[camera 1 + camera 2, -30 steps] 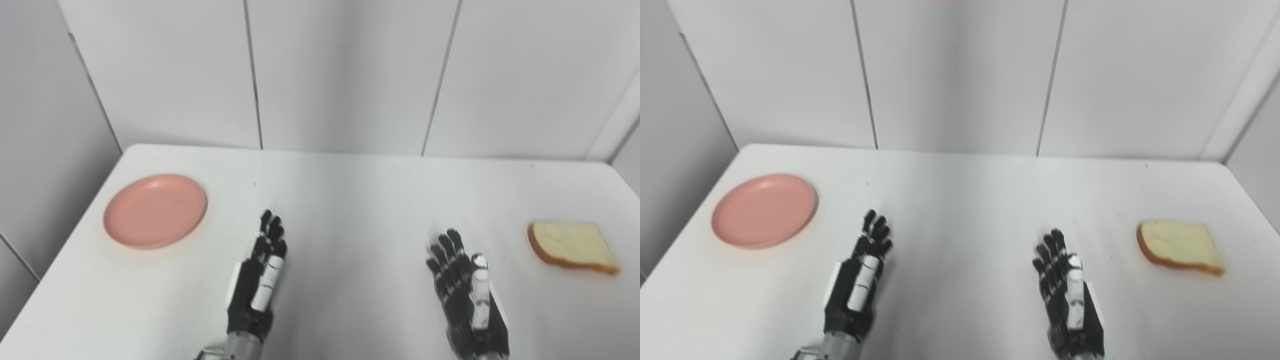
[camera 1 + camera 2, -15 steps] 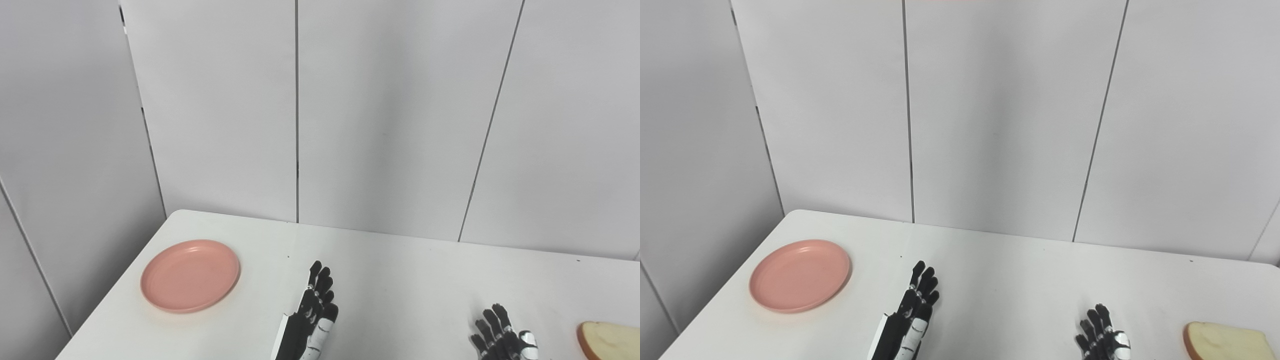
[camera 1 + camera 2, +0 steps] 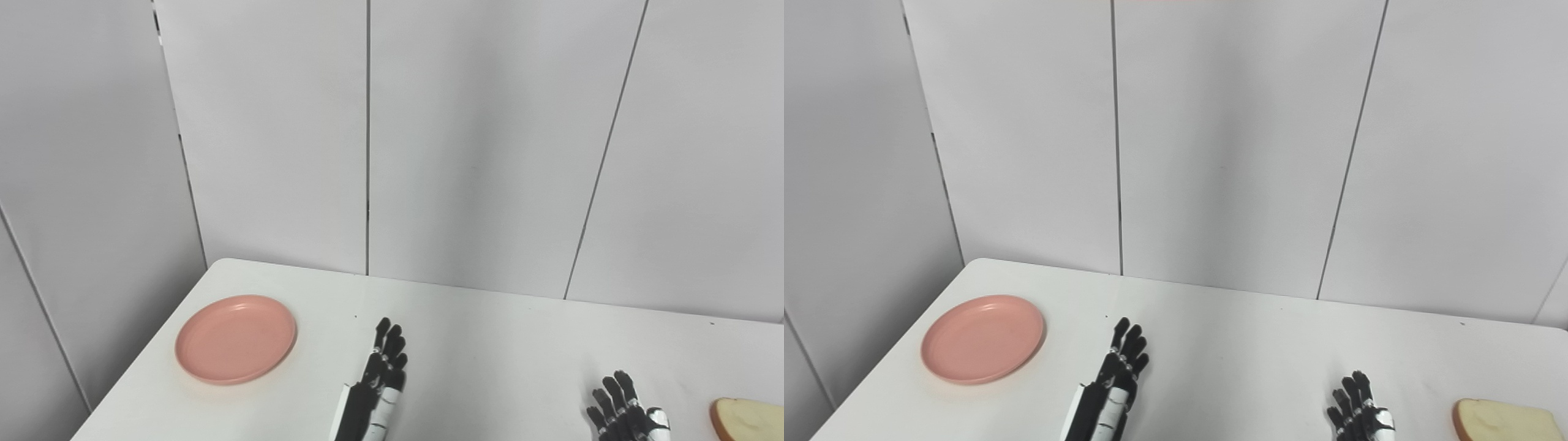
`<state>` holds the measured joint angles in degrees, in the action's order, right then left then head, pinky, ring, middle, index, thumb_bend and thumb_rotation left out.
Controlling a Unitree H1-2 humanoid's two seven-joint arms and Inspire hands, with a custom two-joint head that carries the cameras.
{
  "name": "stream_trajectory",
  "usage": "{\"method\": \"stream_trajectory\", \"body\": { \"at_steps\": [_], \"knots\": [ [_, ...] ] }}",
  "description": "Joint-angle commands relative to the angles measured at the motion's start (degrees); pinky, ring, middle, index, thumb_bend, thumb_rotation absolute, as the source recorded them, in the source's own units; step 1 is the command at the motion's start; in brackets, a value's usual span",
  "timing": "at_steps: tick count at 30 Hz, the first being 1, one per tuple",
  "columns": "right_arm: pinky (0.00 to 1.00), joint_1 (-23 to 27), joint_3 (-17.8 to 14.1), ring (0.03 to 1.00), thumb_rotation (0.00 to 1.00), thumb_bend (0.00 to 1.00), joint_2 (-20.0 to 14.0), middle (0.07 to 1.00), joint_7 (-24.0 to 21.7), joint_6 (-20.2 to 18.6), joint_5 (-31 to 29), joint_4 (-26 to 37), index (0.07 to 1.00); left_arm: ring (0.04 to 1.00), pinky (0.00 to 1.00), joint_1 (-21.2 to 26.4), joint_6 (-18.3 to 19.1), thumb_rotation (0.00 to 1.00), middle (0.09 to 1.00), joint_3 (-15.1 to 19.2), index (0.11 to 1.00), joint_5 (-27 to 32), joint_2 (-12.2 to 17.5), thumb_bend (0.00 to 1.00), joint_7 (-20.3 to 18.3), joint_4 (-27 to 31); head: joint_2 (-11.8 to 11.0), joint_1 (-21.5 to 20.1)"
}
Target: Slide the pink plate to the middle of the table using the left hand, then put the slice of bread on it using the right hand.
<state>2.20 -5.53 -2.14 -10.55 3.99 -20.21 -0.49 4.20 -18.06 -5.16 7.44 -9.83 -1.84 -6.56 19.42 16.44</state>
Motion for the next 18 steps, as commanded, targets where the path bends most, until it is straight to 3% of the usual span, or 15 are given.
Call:
{"method": "stream_trajectory", "body": {
  "at_steps": [1, 5, 6, 8, 13, 18],
  "knots": [
    [1.0, -6.87, -0.3, 1.0, 1.0, 0.64, 1.15, 1.0, -0.12, 1.34, 0.21, -6.37, 1.0, 0.983, 0.99, -1.98, 2.42, 0.76, 0.998, 1.34, 1.0, 1.22, 1.55, 0.9, -0.25, 2.06, 0.12, -0.19],
    [1.0, -7.22, 0.06, 1.0, 1.0, 0.65, 1.53, 1.0, 0.23, 1.09, 0.77, -5.48, 1.0, 0.937, 0.89, 0.37, 5.02, 0.78, 0.953, 3.23, 0.966, 2.02, 2.36, 0.97, 0.63, 6.73, 0.18, -0.59],
    [1.0, -7.32, 0.12, 1.0, 1.0, 0.65, 1.63, 1.0, 0.25, 1.1, 0.86, -5.24, 1.0, 0.907, 0.82, 1.6, 5.19, 0.82, 0.932, 4.03, 0.93, 2.04, 3.0, 0.99, 0.72, 7.78, 0.2, -0.69],
    [1.0, -7.51, 0.15, 1.0, 1.0, 0.65, 1.87, 1.0, 0.32, 1.18, 0.95, -4.86, 1.0, 0.896, 0.79, 3.95, 5.33, 0.85, 0.926, 5.48, 0.92, 1.62, 4.79, 1.0, 0.7, 9.34, 0.25, -0.96],
    [1.0, -7.98, 0.3, 0.997, 1.0, 0.66, 2.23, 1.0, 0.45, 1.6, 1.38, -3.98, 1.0, 0.911, 0.81, 8.3, 7.65, 0.87, 0.92, 8.94, 0.899, 3.62, 8.75, 1.0, 0.88, 11.38, 0.55, -1.23],
    [1.0, -8.2, 0.42, 0.992, 1.0, 0.66, 2.24, 0.999, 0.43, 2.11, 1.81, -3.7, 0.994, 0.919, 0.82, 12.8, 8.49, 0.88, 0.925, 13.14, 0.915, 3.83, 14.56, 1.0, 0.86, 11.62, 1.01, -1.22]
  ]
}}
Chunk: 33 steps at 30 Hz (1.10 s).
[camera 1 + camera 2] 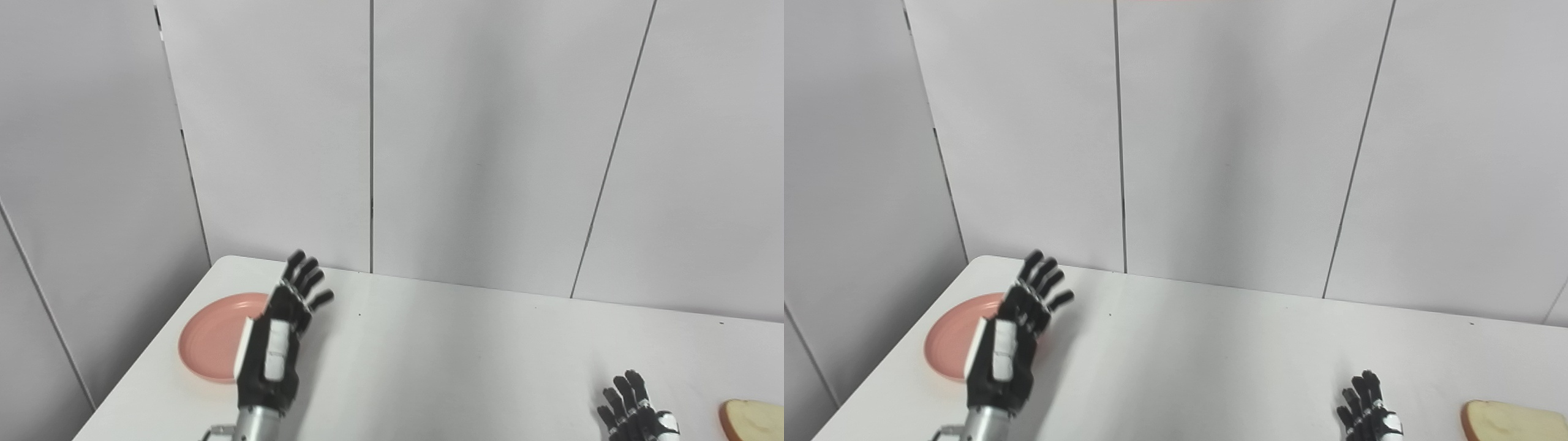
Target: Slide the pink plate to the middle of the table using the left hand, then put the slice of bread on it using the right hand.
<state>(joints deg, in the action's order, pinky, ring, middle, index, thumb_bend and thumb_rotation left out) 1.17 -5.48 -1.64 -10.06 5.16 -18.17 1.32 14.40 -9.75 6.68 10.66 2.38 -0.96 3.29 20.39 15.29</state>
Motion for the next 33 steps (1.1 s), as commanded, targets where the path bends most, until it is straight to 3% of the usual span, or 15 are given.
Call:
{"method": "stream_trajectory", "body": {
  "at_steps": [1, 10, 20, 24, 33],
  "knots": [
    [1.0, -7.21, 0.43, 0.992, 1.0, 0.66, 1.74, 0.998, -0.01, 0.92, -0.05, -5.39, 0.994, 0.912, 0.8, 3.39, 0.58, 0.88, 0.922, 2.2, 0.913, 0.55, 3.59, 1.0, 0.15, 1.75, 0.16, -0.03],
    [1.0, -7.18, 0.51, 0.977, 1.0, 0.66, 2.24, 0.987, 0.18, 0.85, 0.57, -5.2, 0.984, 0.904, 0.76, 7.61, 1.33, 0.82, 0.917, 9.82, 0.906, 2.62, 13.06, 1.0, 0.31, -3.93, 0.2, -0.23],
    [1.0, -7.67, 0.79, 0.966, 1.0, 0.66, 2.2, 0.978, 0.65, 0.47, 1.14, -4.32, 0.973, 0.922, 0.79, 11.6, -1.9, 0.88, 0.924, 12.25, 0.951, 3.4, 22.18, 0.98, -2.79, -16.62, 0.96, -0.64],
    [1.0, -7.77, 0.92, 0.972, 1.0, 0.68, 2.1, 0.98, 0.58, 0.2, 1.05, -3.98, 0.973, 0.947, 0.8, 14.01, -4.01, 0.88, 0.975, 13.12, 0.994, 5.18, 24.14, 0.98, -4.71, -23.63, 1.01, -0.6],
    [1.0, -8.28, 1.05, 0.964, 1.0, 0.67, 1.82, 0.985, 0.79, -0.24, 1.17, -3.11, 0.981, 0.934, 0.77, 18.85, -5.97, 0.88, 0.967, 15.25, 1.0, 8.22, 25.5, 1.0, -5.76, -40.25, 1.52, -0.51]
  ]
}}
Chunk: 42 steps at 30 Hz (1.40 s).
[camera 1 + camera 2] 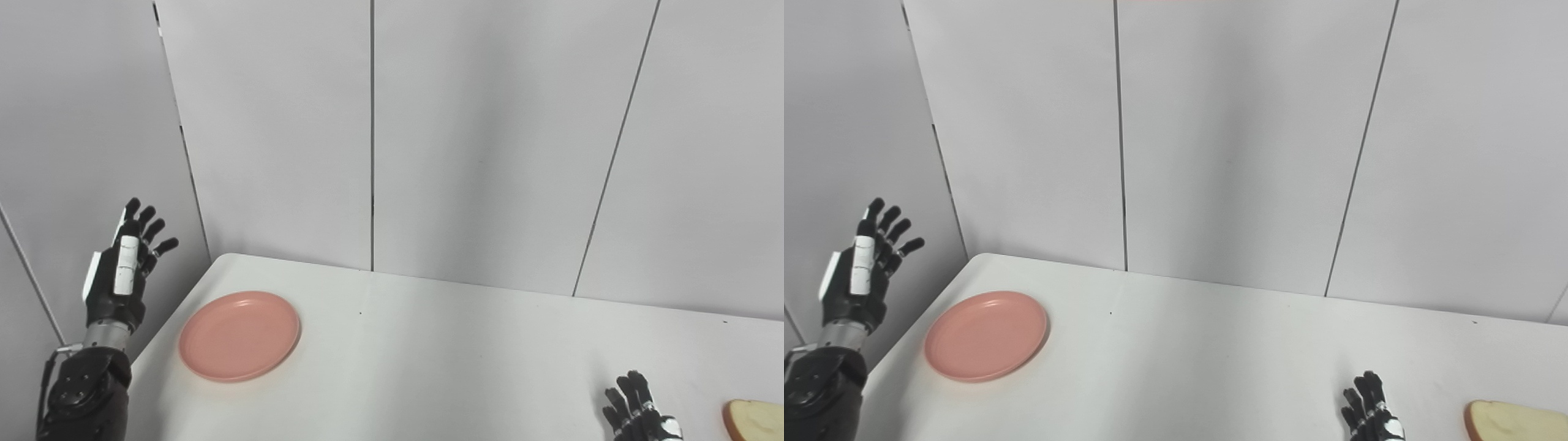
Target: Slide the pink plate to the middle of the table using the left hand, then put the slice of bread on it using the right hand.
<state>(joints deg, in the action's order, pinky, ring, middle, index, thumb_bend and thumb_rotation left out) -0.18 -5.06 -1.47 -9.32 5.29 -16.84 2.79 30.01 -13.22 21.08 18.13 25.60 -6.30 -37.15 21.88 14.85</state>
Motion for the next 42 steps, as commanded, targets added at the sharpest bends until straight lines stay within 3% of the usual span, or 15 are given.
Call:
{"method": "stream_trajectory", "body": {
  "at_steps": [1, 8, 20, 42],
  "knots": [
    [1.0, -7.0, 0.61, 0.964, 1.0, 0.67, 1.63, 0.985, 0.06, -0.34, -0.2, -4.56, 0.982, 0.933, 0.76, 3.81, -3.33, 0.87, 0.968, 0.95, 1.0, 0.98, 2.48, 1.0, -0.91, -2.2, 0.18, -0.09],
    [1.0, -7.33, 0.65, 0.96, 1.0, 0.67, 1.7, 0.97, 0.17, -0.43, -0.29, -4.17, 0.984, 0.944, 0.79, 5.55, -4.73, 0.86, 0.98, 1.26, 1.0, 1.7, 2.04, 0.95, -1.72, -10.06, 0.53, -0.35],
    [1.0, -8.03, 0.93, 0.943, 1.0, 0.68, 2.0, 0.948, 0.86, -0.88, -0.1, -2.97, 0.968, 0.91, 0.75, 6.93, -8.59, 0.85, 0.953, -2.2, 1.0, -2.89, 0.91, 1.0, 1.15, -18.7, 1.06, -1.13],
    [0.96, -8.42, 1.07, 0.909, 1.0, 0.7, 1.67, 0.925, 1.25, -1.18, -0.13, -2.23, 0.951, 0.901, 0.73, 5.04, -6.28, 0.87, 0.939, -7.55, 1.0, -6.35, -2.12, 1.0, 2.67, -18.47, 1.83, -1.55]
  ]
}}
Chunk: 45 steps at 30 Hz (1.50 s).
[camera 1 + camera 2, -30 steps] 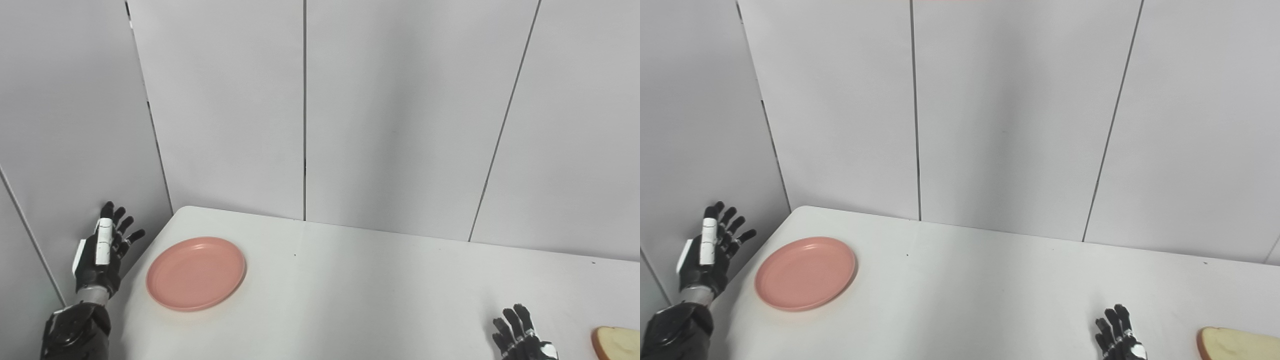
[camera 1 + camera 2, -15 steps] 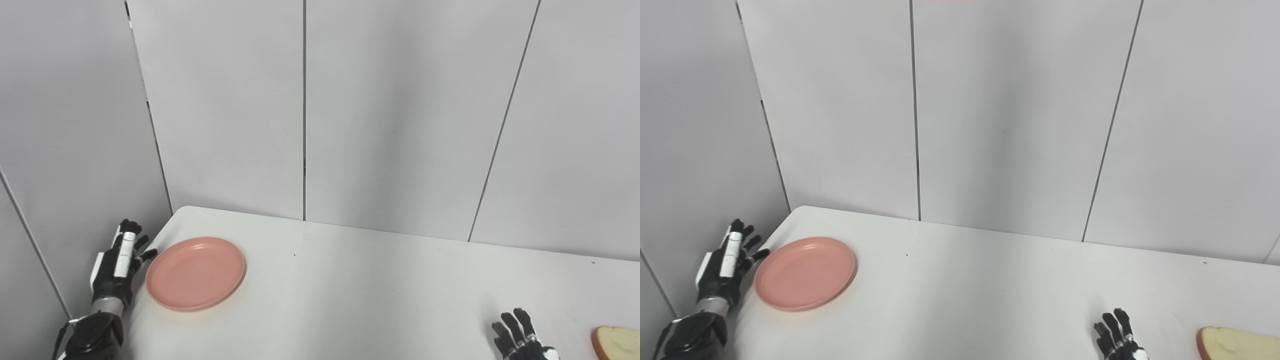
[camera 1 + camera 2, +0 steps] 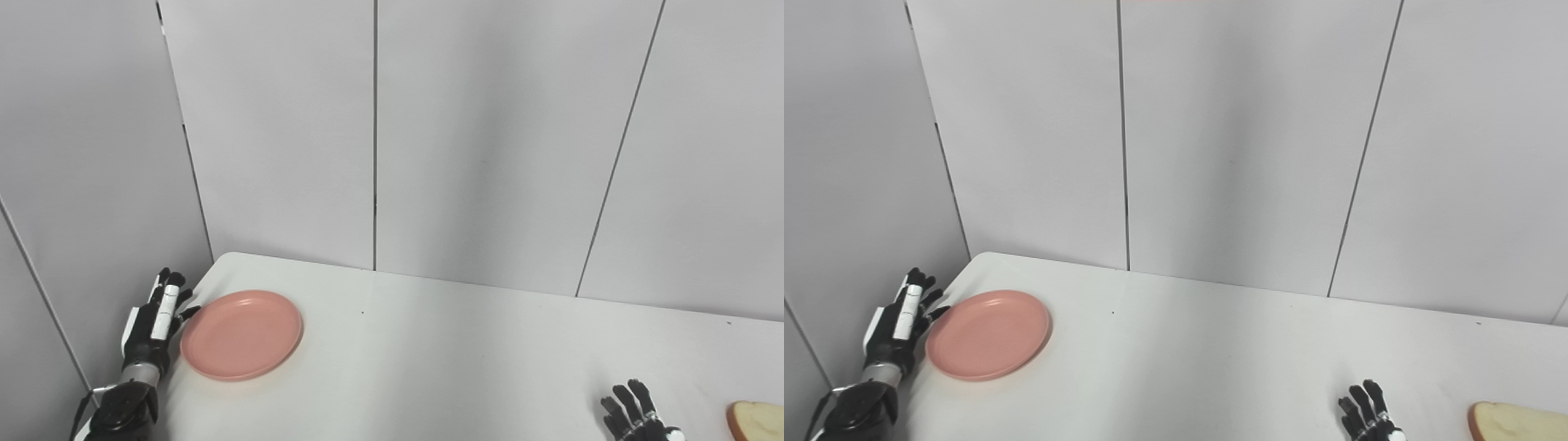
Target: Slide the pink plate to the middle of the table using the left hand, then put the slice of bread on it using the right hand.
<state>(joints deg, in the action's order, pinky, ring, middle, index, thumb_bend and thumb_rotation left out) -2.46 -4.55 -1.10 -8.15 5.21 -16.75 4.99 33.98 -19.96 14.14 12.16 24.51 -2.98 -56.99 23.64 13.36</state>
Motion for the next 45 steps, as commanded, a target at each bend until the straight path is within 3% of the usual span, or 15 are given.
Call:
{"method": "stream_trajectory", "body": {
  "at_steps": [1, 6, 14, 19, 25, 37, 45],
  "knots": [
    [0.96, -6.15, 0.56, 0.908, 1.0, 0.7, 1.32, 0.924, 0.11, -1.12, -0.23, -4.43, 0.951, 0.902, 0.73, 1.05, 0.68, 0.86, 0.939, -0.81, 1.0, -0.24, -1.32, 1.0, -1.08, 1.7, 0.04, -0.06],
    [0.95, -6.39, 0.76, 0.905, 1.0, 0.71, 1.43, 0.92, 0.18, -1.47, -0.24, -3.89, 0.949, 0.887, 0.69, 1.25, 1.59, 0.86, 0.934, -1.57, 1.0, -0.06, -2.36, 1.0, -2.02, 2.7, 0.34, -0.42],
    [0.93, -6.53, 1.03, 0.888, 1.0, 0.71, 1.6, 0.897, 0.6, -1.51, 0.23, -3.66, 0.934, 0.895, 0.74, 2.71, 3.29, 0.83, 0.922, -2.71, 1.0, 0.43, -3.94, 1.0, -4.33, 1.79, 0.53, -0.76],
    [0.91, -6.68, 1.05, 0.88, 1.0, 0.72, 1.78, 0.889, 0.78, -1.71, 0.7, -3.3, 0.924, 0.907, 0.75, 2.81, 4.35, 0.84, 0.931, -4.15, 1.0, -0.67, -4.84, 1.0, -3.83, 1.7, 0.74, -0.95],
    [0.91, -6.7, 0.91, 0.879, 1.0, 0.73, 1.83, 0.891, 0.71, -1.88, 0.26, -3.33, 0.929, 0.909, 0.77, 3.13, 4.17, 0.83, 0.917, -4.67, 1.0, -0.03, -6.56, 1.0, -4.78, 0.89, 0.85, -1.03],
    [0.87, -7.06, 1.23, 0.861, 1.0, 0.74, 2.2, 0.872, 1.2, -2.03, 0.74, -2.65, 0.904, 0.912, 0.76, 2.73, 3.41, 0.85, 0.916, -9.08, 1.0, -2.11, -10.74, 0.94, -5.23, -0.19, 1.63, -2.15],
    [0.87, -6.98, 1.28, 0.852, 1.0, 0.77, 2.2, 0.865, 1.09, -2.07, 0.33, -2.59, 0.894, 0.907, 0.76, 2.57, 4.16, 0.85, 0.915, -10.56, 1.0, -2.54, -13.2, 0.98, -5.05, 1.2, 1.89, -2.46]
  ]
}}
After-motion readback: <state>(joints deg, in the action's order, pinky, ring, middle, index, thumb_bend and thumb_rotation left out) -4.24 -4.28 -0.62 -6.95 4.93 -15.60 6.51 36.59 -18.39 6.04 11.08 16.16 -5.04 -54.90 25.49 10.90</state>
